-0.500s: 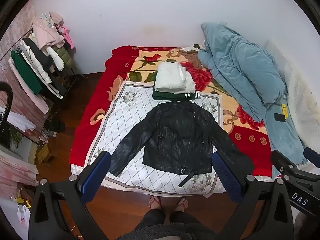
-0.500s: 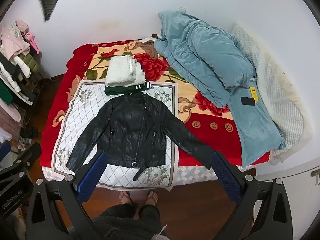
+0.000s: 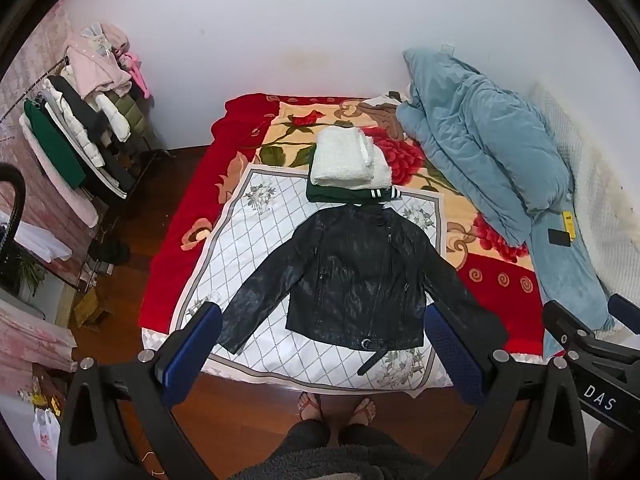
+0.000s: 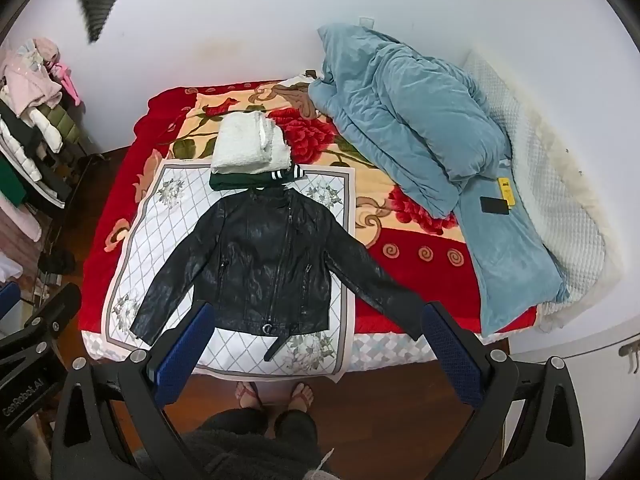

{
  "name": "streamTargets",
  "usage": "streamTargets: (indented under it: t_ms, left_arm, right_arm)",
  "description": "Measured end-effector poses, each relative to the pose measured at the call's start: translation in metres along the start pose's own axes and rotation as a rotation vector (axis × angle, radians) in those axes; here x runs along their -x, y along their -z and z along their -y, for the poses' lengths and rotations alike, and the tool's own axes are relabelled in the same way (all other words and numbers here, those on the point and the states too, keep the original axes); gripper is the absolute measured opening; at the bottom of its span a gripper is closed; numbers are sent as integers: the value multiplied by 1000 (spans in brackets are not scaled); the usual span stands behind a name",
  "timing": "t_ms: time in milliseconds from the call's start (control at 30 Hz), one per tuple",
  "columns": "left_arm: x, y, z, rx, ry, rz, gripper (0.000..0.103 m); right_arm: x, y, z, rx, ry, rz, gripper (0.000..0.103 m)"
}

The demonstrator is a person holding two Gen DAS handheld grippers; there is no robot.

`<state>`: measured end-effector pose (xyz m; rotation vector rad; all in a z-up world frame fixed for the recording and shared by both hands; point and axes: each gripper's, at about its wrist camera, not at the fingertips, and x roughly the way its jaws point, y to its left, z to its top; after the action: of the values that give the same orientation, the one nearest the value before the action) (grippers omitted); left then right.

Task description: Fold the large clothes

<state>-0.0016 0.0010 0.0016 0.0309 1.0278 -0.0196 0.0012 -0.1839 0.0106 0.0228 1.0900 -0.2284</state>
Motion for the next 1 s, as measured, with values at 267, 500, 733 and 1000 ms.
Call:
streamTargets:
  t_ms: [267,500,733,1000]
  left_arm:
    - [1,-2,1,5,2,1,103]
    - [5,-4,0,7,-1,6,103]
    - [5,-4,-1,7,3,5,103]
    - [5,-4,0,8,1,10,103]
  right_arm:
    - [5,-5,-3,18,9,10,103]
    - [6,-8,-5,29,9,16,103]
    - [9,-9,-8,30,9,19,103]
    - [11,-14,-10,38,5,27,103]
